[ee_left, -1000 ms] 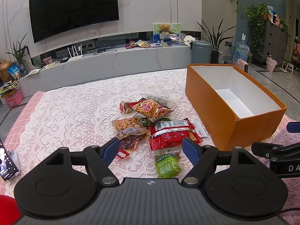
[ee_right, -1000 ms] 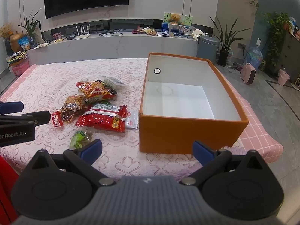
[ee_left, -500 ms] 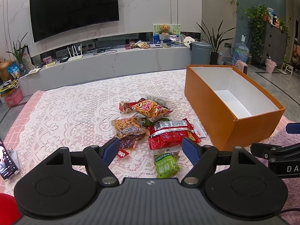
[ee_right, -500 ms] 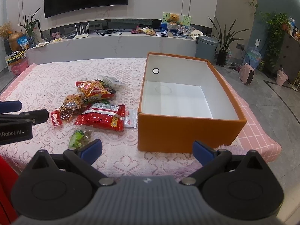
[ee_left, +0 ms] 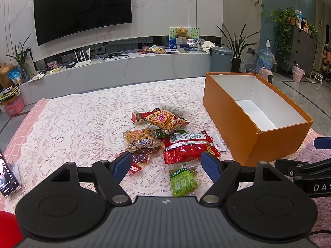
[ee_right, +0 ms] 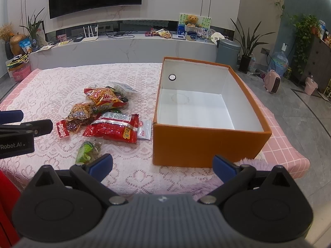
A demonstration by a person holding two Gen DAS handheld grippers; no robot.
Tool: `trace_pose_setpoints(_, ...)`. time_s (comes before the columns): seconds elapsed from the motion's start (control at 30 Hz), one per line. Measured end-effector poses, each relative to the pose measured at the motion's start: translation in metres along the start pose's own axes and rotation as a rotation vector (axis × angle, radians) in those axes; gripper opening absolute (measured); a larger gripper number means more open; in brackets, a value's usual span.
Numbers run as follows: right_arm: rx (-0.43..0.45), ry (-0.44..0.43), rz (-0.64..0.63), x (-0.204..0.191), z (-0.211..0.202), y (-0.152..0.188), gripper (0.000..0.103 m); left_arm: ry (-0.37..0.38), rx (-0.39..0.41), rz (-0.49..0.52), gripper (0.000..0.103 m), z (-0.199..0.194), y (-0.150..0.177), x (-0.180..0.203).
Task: Organize snacks
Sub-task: 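Grasp the green raisin bag with the right gripper while the left gripper grasps a brown meat-snack pack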
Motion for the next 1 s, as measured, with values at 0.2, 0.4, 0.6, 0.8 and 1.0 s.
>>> trace_pose_setpoints(0.2,0.01,-0.058,0.0,-0.005,0.001,0.001,0.1,0.066,-0.012,0.052,0.088,0.0,0.001,0.003)
trace_pose_setpoints(0.4,-0.005,-0.168,-0.034,-0.029,0.011,0.002,0.086,0.115,-0.092,0.019,0.071,0.01,0.012,-0.008)
trace_pose_setpoints(0.6,-0.084,-0.258,-0.046,-0.06,0.036,0.006,0.067,0.105,-0.187,-0.037,0.069,0.03,0.023,-0.03)
trace_pose_setpoints(0.8,-0.165,-0.322,0.007,-0.093,0.071,0.005,0.067,0.068,-0.233,-0.101,0.069,0.051,0.029,-0.056)
trace_pose_setpoints(1.0,-0.29,-0.326,0.046,-0.109,0.12,0.01,0.068,0.065,-0.253,-0.076,0.069,0.081,0.029,-0.071)
Point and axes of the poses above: each gripper's, at about its wrist camera, not at the fingertips, and z roughly the way its jaws point, x to its right, y to its underside, the point moved 7 cm from there along z, roughly the way its jaws point, and after that the axes turned 6 degrees about z, right-handed, at the moved point
